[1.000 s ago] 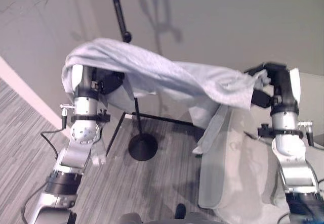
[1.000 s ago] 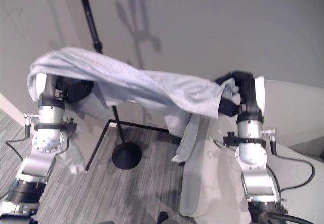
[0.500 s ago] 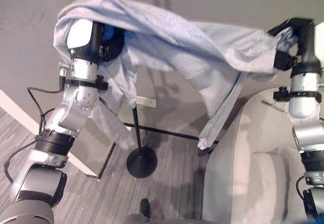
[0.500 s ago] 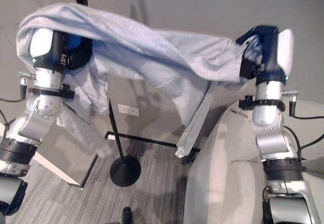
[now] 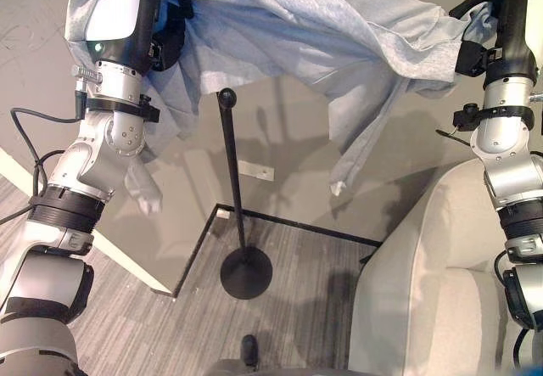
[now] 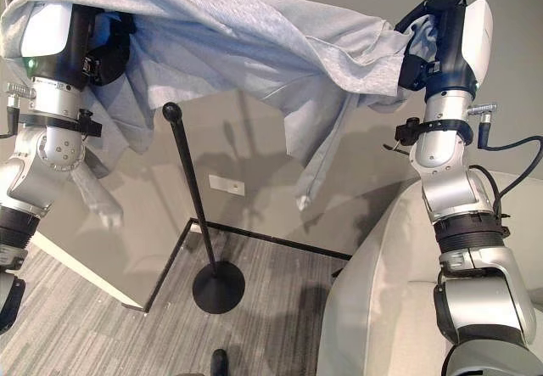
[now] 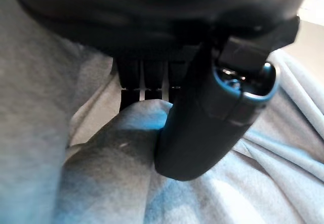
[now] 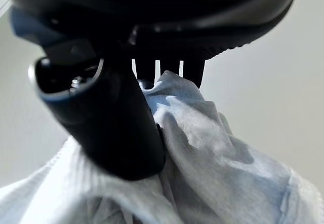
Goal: Hang the clothes on the sofa on the clothes rack.
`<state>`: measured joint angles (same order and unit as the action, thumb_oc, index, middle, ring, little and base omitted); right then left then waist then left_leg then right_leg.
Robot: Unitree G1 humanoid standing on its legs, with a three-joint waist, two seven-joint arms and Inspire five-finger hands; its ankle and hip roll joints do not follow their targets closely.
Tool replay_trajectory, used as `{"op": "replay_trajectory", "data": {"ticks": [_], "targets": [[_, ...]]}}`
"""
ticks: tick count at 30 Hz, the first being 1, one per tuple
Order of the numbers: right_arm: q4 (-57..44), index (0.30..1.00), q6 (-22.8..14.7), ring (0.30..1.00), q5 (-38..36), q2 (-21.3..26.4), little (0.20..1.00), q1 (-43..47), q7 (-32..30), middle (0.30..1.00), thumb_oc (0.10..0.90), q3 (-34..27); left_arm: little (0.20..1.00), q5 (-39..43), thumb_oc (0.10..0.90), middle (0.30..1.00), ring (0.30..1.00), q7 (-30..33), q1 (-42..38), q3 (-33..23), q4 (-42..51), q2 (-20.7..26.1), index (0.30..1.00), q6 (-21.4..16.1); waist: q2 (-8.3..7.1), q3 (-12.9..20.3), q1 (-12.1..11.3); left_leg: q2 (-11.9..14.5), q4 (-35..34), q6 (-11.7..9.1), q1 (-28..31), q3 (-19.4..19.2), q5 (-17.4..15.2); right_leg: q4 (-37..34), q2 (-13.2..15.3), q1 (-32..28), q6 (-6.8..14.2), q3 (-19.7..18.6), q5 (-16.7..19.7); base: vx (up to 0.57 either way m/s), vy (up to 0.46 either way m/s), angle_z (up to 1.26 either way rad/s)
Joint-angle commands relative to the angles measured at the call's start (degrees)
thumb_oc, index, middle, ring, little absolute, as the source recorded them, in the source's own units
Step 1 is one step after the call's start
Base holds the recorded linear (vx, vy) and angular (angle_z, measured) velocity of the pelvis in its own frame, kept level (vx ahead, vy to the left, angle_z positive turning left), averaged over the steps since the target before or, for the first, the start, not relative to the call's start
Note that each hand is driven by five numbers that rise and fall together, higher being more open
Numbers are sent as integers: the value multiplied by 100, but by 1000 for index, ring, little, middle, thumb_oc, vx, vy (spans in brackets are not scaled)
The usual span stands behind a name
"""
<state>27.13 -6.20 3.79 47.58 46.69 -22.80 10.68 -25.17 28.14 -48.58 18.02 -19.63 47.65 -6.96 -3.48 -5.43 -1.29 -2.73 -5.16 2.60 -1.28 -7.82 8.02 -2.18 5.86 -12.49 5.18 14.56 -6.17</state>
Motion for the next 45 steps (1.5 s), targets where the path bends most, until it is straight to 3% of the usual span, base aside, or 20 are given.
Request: {"op": "replay_trajectory", "data": {"ticks": [1, 11, 13, 16, 19, 20, 21, 23, 30, 33, 38, 41, 42, 45], "targets": [[-160, 300, -123, 300, -168, 585, 300, 67, -27, 300, 400, -221, 300, 72, 400, 300, 300, 426, 26, -888, -242, 351, 300, 283, 21, 669, -150, 252, 22, -334, 641, -173, -821, 571, 54, 347, 192, -38, 14, 3, -3, -4], [-564, 300, -157, 300, -289, 14, 300, -845, 893, 300, 400, 65, 300, 618, 400, 300, 300, -18, 1379, -1171, -187, -446, 300, 78, -42, 616, -244, 278, 28, -340, 667, -149, -814, 496, 33, 281, 154, 64, 2, -6, -14, 2], [-581, 300, -145, 300, -291, -192, 300, -1132, 1051, 300, 400, 129, 300, 932, 400, 300, 300, -185, 1752, -1150, -276, -837, 300, 2, -56, 599, -263, 289, 30, -343, 664, -135, -805, 454, 25, 258, 135, 101, 11, -13, -37, 3], [-581, 300, -141, 300, -296, -773, 300, -1587, 1092, 300, 400, 163, 300, 2092, 400, 300, 300, -554, 2288, -1141, -148, -1722, 300, -212, -35, 543, -274, 315, 37, -346, 651, -98, -781, 390, 7, 256, 95, 137, 27, -34, -47, 4], [-666, 300, -224, 300, -613, -1685, 300, -1992, 1026, 300, 400, 178, 300, 3695, 400, 300, 300, -900, 2668, -983, -183, -2473, 300, -498, 23, 498, -236, 329, 40, -340, 651, -92, -764, 342, -8, 249, 57, 147, 46, -31, -40, 5], [-781, 507, -269, 507, -799, -2023, 507, -2178, 1030, 507, 538, 148, 302, 4486, 402, 302, 302, -1128, 2817, -930, -105, -2738, 302, -562, 60, 473, -213, 336, 42, -335, 646, -89, -751, 326, -12, 252, 45, 147, 51, -28, -42, 0], [-877, 900, -300, 900, -916, -2205, 900, -2274, 1037, 900, 800, 141, 900, 4822, 800, 900, 900, -1135, 2887, -921, -109, -2879, 900, -532, 77, 468, -203, 341, 40, -335, 644, -91, -739, 311, -17, 254, 39, 146, 61, -19, -33, 0], [-1032, 900, -269, 900, -970, -2343, 900, -2441, 1085, 900, 800, 119, 900, 5537, 800, 900, 900, -1378, 3038, -869, -8, -3006, 900, -372, 121, 464, -177, 352, 33, -337, 639, -99, -723, 268, -22, 252, 37, 154, 83, 0, 0, 0], [-1645, 900, -188, 900, -815, -2308, 900, -2790, 1268, 900, 800, -104, 900, 5914, 800, 900, 900, -1575, 3499, -990, 520, -2845, 900, -45, 202, 499, -174, 368, 16, -372, 622, -105, -701, 51, -40, 206, 51, 162, 165, 0, 0, 0], [-2015, 900, -124, 900, -702, -2122, 900, -2926, 1412, 900, 800, -310, 900, 5659, 800, 900, 900, -1857, 3548, -920, 677, -2516, 900, 387, 247, 516, -182, 382, 16, -379, 598, -99, -688, 9, -51, 211, 57, 185, 189, 1, -1, -1], [-2616, 900, -185, 900, -367, -1714, 900, -3237, 1880, 900, 800, -785, 900, 5303, 800, 900, 900, -2548, 4333, -1240, 1652, -1877, 900, 472, 245, 518, -230, 395, 16, -393, 580, -76, -703, -29, -51, 205, 65, 197, 200, -2, -2, -1], [-2799, 900, -331, 900, -487, -1684, 900, -3400, 2073, 900, 800, -1031, 900, 5304, 800, 900, 900, -2866, 4759, -1525, 2016, -1702, 900, 314, 232, 510, -243, 398, 16, -398, 577, -73, -709, -41, -48, 205, 65, 194, 199, 0, 0, 0], [-3028, 900, -504, 900, -737, -1709, 900, -3675, 2272, 900, 800, -1341, 900, 5579, 800, 900, 900, -3288, 5155, -1850, 2177, -1619, 900, 27, 213, 506, -236, 398, 16, -405, 577, -78, -722, -57, -44, 199, 69, 195, 200, 0, 0, 0], [-3255, 900, -668, 900, -974, -1783, 900, -4047, 2505, 900, 800, -1701, 900, 5775, 800, 900, 900, -3464, 5489, -2284, 2128, -1809, 900, -276, 188, 505, -216, 405, 16, -409, 590, -83, -739, -67, -36, 194, 69, 184, 202, -2, 1, -1]]}}
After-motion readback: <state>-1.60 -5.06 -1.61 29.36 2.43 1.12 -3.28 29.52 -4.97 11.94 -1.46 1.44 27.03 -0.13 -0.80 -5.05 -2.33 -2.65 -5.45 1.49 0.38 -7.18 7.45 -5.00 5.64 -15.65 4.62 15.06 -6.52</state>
